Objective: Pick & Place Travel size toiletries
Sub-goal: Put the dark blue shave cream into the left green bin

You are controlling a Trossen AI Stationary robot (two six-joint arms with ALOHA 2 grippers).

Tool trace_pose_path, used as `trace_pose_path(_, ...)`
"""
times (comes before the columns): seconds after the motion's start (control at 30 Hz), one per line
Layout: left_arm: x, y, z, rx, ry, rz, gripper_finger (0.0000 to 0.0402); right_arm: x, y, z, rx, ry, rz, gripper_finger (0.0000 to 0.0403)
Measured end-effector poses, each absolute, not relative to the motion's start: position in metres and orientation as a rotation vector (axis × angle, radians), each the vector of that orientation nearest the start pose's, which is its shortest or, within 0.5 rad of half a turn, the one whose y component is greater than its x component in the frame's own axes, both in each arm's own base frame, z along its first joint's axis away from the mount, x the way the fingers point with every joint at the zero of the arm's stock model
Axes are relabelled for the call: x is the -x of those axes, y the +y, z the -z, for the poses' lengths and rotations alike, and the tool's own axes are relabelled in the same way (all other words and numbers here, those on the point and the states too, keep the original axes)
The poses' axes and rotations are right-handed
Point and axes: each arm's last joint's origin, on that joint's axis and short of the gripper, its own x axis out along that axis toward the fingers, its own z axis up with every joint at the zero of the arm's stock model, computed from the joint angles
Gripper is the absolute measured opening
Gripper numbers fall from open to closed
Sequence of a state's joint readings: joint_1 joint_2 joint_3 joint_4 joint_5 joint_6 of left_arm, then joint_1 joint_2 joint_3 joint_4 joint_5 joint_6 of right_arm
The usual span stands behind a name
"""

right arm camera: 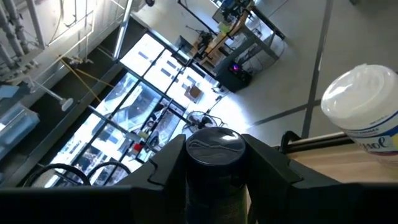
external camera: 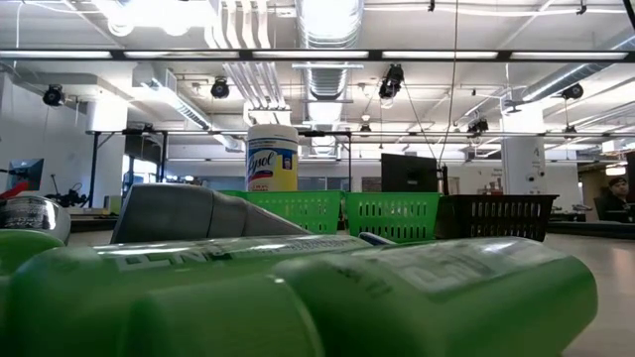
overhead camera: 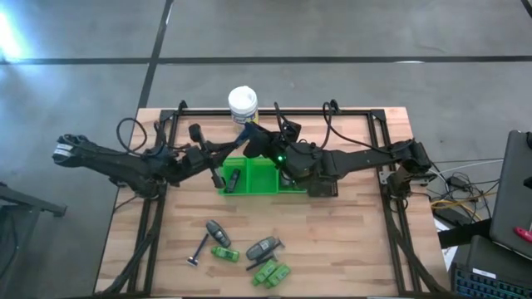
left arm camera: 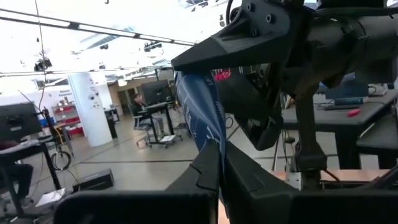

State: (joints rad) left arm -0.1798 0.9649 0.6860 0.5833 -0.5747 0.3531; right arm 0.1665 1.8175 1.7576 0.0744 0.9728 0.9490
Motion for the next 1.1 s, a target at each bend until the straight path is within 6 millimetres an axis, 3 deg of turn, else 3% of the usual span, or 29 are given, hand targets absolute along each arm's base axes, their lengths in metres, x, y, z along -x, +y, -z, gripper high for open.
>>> trace_pose_path(0.13,-0.208,-0.02,-0.34,-0.285,-0.192,-0.481,0.0005,-0.415,0.046,-0.406,-0.874,-0.38,0.736,0.0149)
trace_pose_path(0.37,-0.206,-0.018,-0.332,-0.329,-0.074,-0.564,0.0003,-0.409,0.047,-0.409,-0.762,-0.311,0.754,0.0223)
trace_pose_path(0.7,-0.192,-0.011,-0.284,0.025,0.214,-0.813,0.0001,-0.376,0.045,-0.428,-0.668,-0.283,0.916,0.0323)
trace_pose_path(0.87,-0.179,-0.019,-0.258,0.301,0.336,-0.783,0.0001,-0.361,0.043,-0.437,-0.668,-0.272,0.936,0.0344)
trace_pose_path(1.1,-0.17,-0.044,-0.229,0.547,0.412,-0.665,0.0003,-0.362,0.043,-0.431,-0.645,-0.244,0.954,0.0342)
